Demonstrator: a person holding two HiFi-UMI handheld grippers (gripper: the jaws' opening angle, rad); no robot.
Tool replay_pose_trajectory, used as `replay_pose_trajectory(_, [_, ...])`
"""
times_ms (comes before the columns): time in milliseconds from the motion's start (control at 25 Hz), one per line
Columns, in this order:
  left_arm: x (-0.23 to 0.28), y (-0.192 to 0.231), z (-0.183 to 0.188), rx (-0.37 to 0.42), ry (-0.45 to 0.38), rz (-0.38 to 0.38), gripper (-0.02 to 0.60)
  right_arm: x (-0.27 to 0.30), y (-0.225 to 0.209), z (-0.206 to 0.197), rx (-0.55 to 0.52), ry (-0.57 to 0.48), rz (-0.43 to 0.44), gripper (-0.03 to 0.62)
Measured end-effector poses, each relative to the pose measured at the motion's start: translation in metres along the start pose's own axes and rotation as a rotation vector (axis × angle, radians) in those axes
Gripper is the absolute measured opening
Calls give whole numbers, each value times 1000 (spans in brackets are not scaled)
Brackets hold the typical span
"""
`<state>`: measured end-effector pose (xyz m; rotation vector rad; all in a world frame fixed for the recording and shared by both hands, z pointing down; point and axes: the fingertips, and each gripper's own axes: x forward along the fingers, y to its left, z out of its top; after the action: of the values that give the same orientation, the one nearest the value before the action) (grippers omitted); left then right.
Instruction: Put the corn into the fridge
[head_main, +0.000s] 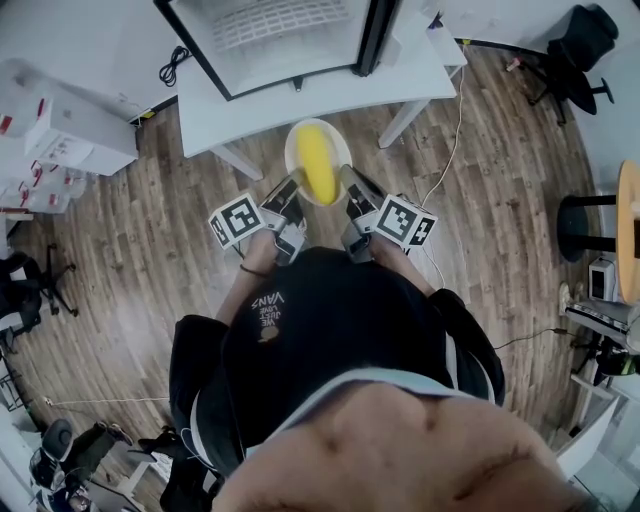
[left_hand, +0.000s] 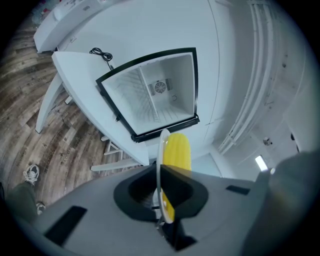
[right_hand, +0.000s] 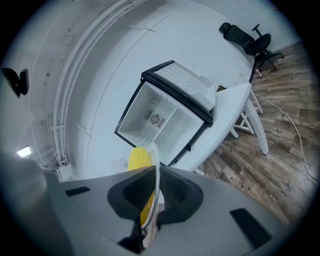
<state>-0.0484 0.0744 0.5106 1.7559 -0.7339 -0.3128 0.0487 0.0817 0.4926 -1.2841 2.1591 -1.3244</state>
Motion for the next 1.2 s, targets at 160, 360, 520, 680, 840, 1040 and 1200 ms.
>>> replay_pose_trajectory(160, [9, 5, 20, -6, 9, 1, 31, 21, 0, 8, 0, -5, -4, 26])
replay_pose_trajectory(360, [20, 9, 43, -8, 24, -5, 31, 43, 1, 19, 2, -16, -16, 26])
replay_pose_trajectory(520, [28, 12, 61, -5, 40, -14, 31, 59, 2, 27, 3, -32, -25, 26])
replay_pose_trajectory(680, [36, 15, 78, -7, 57, -20, 31, 75, 2, 34, 3, -44, -36, 26])
replay_pose_trajectory(840, [43, 21, 98, -5, 74, -24, 31, 95, 3, 40, 6, -58, -47, 26])
replay_pose_trajectory(1040, [51, 27, 119, -4, 99, -36, 31, 115, 2, 48, -7, -88, -61, 26])
replay_pose_trajectory(1200, [60, 32, 135, 3, 126, -44, 31, 129, -3, 53, -10, -110, -88, 26])
